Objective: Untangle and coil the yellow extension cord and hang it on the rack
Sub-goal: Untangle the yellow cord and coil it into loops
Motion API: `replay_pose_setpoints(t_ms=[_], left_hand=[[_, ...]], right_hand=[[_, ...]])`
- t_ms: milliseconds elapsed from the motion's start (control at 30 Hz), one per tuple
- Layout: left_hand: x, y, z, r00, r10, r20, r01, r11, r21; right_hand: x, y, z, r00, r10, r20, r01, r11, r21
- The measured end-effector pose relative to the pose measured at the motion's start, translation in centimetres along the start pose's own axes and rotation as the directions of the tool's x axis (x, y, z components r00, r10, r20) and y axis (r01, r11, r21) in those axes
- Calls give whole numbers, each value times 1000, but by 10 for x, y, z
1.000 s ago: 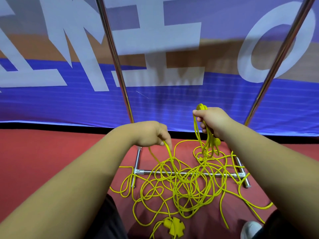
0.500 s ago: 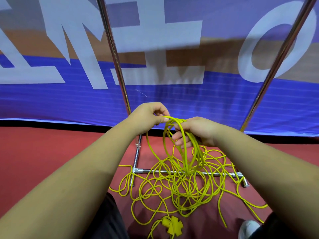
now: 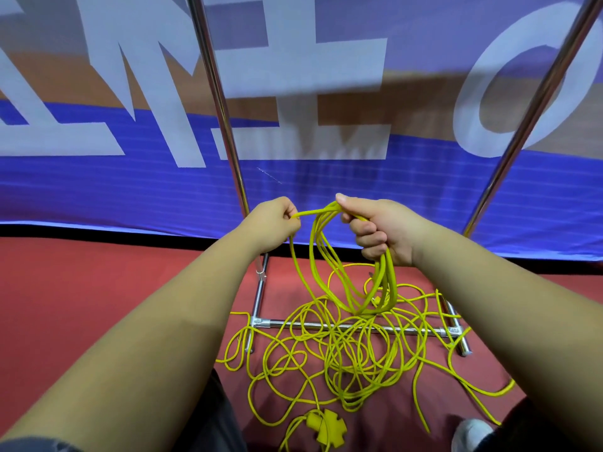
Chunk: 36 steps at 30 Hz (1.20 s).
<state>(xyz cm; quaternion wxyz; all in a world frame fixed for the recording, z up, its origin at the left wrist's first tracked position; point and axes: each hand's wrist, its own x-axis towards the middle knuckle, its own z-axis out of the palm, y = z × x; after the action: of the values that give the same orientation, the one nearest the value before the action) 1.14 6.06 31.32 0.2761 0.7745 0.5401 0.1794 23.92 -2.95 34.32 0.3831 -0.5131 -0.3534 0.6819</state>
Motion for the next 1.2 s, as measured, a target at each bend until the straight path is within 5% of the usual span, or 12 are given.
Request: replay_pose_setpoints(t_ms=[267,400,600,733,833,933,1100,1200], left_hand=[[17,-7,2,992,36,-121,-29,998,52],[16,-7,13,987,-6,159,6,1000,-3],[12,-27,36,913,-175,370,-54,845,532],[16,-38,31,908,-241,343,111,927,357],[9,-39,37,846,-276,456,257,961,104],[9,-39,44,840,-234,490,241,969,50],[10,-35,50,857,-243,455,6,887,461],[8,-38,53,866,-310,392,14,799,601]], right_hand=[[-8,-6,-1,998,-60,-27,59,998,-26],[-11,-11,-8,993,-110,-34,110,994,17],[-14,-18,-24,987,-156,-48,162,973,162],[-19,-17,-25,984,-173,-30,175,967,184],[-20,-20,-27,979,-196,-49,202,950,238],[-22,-24,-31,970,-230,-83,245,918,313],[-30,-33,-43,922,-365,-133,381,780,496],[-38,-45,-55,893,-418,-168,431,683,590]])
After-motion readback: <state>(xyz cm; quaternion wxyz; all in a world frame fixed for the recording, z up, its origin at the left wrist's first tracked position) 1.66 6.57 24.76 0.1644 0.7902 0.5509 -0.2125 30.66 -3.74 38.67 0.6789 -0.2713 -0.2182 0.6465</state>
